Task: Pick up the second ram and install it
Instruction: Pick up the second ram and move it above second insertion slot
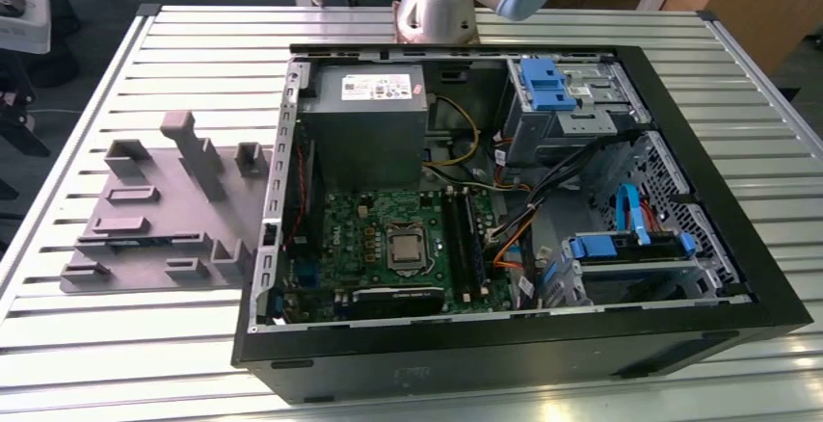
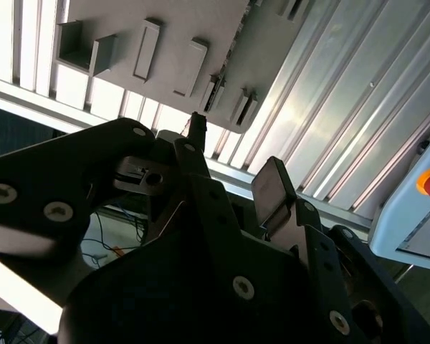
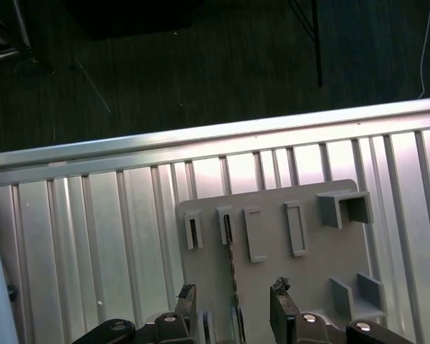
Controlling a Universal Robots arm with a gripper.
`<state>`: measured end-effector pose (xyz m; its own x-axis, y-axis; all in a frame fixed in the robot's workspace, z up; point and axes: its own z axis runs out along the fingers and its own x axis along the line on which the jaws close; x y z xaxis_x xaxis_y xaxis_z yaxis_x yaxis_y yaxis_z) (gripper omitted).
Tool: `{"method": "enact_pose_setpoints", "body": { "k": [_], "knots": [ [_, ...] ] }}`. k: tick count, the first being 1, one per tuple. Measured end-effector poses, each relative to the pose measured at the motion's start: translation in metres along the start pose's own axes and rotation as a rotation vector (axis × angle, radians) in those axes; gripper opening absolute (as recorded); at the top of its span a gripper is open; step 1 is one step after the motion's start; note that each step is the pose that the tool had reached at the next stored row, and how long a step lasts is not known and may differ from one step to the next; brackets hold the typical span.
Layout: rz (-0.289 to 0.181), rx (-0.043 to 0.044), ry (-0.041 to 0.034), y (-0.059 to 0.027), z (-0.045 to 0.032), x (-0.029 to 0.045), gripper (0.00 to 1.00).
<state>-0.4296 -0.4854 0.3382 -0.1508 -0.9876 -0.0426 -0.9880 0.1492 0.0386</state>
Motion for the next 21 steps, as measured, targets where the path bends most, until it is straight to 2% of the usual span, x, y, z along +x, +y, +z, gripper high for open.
{"method": "enact_pose_setpoints", "body": {
  "k": [21],
  "knots": [
    [0.000,-0.0005,-0.0001,-0.0003,0.0070,0.0003,0.53]
  ]
}}
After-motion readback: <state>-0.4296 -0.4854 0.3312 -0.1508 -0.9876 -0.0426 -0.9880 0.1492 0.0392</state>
